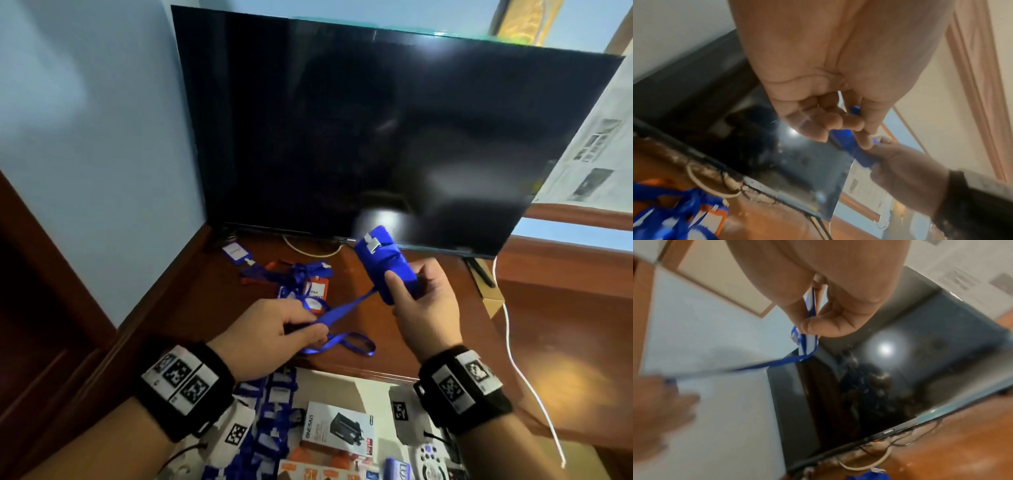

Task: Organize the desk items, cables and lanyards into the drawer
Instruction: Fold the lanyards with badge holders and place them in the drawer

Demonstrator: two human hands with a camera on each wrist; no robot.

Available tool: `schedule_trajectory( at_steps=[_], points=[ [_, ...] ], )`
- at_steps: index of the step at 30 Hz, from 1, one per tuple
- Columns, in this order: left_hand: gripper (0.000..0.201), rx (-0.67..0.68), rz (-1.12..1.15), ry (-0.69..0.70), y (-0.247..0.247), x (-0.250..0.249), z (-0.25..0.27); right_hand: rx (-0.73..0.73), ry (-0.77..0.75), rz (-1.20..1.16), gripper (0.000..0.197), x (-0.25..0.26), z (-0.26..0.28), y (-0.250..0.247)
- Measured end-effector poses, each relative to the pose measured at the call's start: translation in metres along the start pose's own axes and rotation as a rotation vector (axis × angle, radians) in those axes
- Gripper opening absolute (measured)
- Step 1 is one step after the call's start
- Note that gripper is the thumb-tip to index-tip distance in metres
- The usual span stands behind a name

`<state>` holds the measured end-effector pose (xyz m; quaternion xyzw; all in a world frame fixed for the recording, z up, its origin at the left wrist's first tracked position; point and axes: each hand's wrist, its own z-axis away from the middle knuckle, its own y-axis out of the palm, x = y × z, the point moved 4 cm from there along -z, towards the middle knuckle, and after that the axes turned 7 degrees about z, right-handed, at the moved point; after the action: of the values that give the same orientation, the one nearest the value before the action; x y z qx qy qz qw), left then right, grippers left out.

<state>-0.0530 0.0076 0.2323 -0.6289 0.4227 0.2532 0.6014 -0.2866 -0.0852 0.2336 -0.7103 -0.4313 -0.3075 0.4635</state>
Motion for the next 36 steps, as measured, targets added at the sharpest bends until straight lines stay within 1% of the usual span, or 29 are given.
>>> schedule_trajectory(
  at_steps=[2,3,6,8,9,10,12,13,14,15,16,17,18,19,22,24,27,29,30,31,32,33,34,35,36],
  points=[
    [0.013,-0.071,-0.073,0.108,-0.005,-0.012,0.003,0.032,-0.139,0.190,0.024,-0.003,0.010,0.005],
    [0.012,-0.114,-0.124,0.144,-0.010,-0.017,0.002,0.080,-0.223,0.258,0.021,-0.002,0.018,0.011],
    [0.022,-0.238,-0.323,0.204,-0.024,-0.019,-0.003,0.260,-0.449,0.421,0.016,0.004,0.049,0.036],
    [0.024,-0.279,-0.392,0.189,-0.030,-0.015,-0.005,0.358,-0.543,0.431,0.019,0.008,0.067,0.048],
    [0.023,-0.268,-0.381,0.144,-0.031,-0.010,-0.006,0.402,-0.556,0.389,0.023,0.008,0.072,0.051],
    [0.021,-0.233,-0.331,0.065,-0.032,-0.002,-0.006,0.447,-0.543,0.328,0.027,0.009,0.076,0.053],
    [0.022,-0.091,-0.146,-0.136,-0.031,0.021,-0.004,0.547,-0.439,0.205,0.030,0.006,0.081,0.056],
    [0.027,-0.018,-0.032,-0.227,-0.028,0.034,-0.002,0.604,-0.347,0.150,0.029,0.003,0.083,0.059],
    [0.029,0.025,0.117,-0.310,-0.024,0.045,0.002,0.664,-0.239,0.089,0.028,-0.001,0.086,0.061],
    [0.026,0.023,0.307,-0.382,-0.018,0.055,0.008,0.716,-0.135,0.020,0.029,-0.004,0.090,0.064],
    [0.021,-0.018,0.543,-0.447,-0.011,0.063,0.015,0.750,-0.053,-0.048,0.029,-0.006,0.095,0.067],
    [0.021,-0.064,0.749,-0.507,-0.003,0.069,0.020,0.766,0.015,-0.108,0.029,-0.008,0.100,0.070],
    [0.022,-0.100,0.906,-0.557,0.004,0.075,0.025,0.777,0.070,-0.161,0.025,-0.011,0.105,0.074],
    [0.019,-0.131,1.014,-0.592,0.011,0.079,0.030,0.787,0.124,-0.217,0.023,-0.014,0.111,0.078],
    [0.014,-0.217,1.230,-0.630,0.028,0.095,0.042,0.782,0.296,-0.386,0.032,-0.024,0.126,0.095],
    [0.024,-0.235,1.282,-0.637,0.038,0.106,0.048,0.754,0.405,-0.449,0.031,-0.028,0.136,0.105],
    [0.039,-0.248,1.333,-0.658,0.047,0.120,0.063,0.727,0.595,-0.510,0.018,-0.034,0.154,0.122],
    [0.050,-0.224,1.398,-0.681,0.049,0.131,0.077,0.722,0.710,-0.498,0.021,-0.042,0.167,0.133],
    [0.053,-0.205,1.428,-0.691,0.051,0.135,0.084,0.723,0.760,-0.470,0.024,-0.047,0.173,0.138],
    [0.051,-0.197,1.428,-0.704,0.054,0.138,0.090,0.735,0.797,-0.424,0.027,-0.054,0.180,0.143],
    [0.045,-0.211,1.368,-0.728,0.058,0.146,0.098,0.764,0.814,-0.360,0.028,-0.061,0.186,0.147],
    [0.036,-0.249,1.250,-0.757,0.061,0.155,0.105,0.811,0.797,-0.269,0.027,-0.069,0.192,0.152],
    [0.028,-0.275,1.108,-0.782,0.065,0.165,0.111,0.880,0.734,-0.139,0.025,-0.077,0.197,0.156],
    [0.021,-0.283,0.984,-0.806,0.070,0.177,0.118,0.968,0.626,0.023,0.024,-0.082,0.201,0.159],
    [0.016,-0.261,0.876,-0.832,0.074,0.190,0.125,1.058,0.501,0.193,0.024,-0.087,0.205,0.162]
  ],
)
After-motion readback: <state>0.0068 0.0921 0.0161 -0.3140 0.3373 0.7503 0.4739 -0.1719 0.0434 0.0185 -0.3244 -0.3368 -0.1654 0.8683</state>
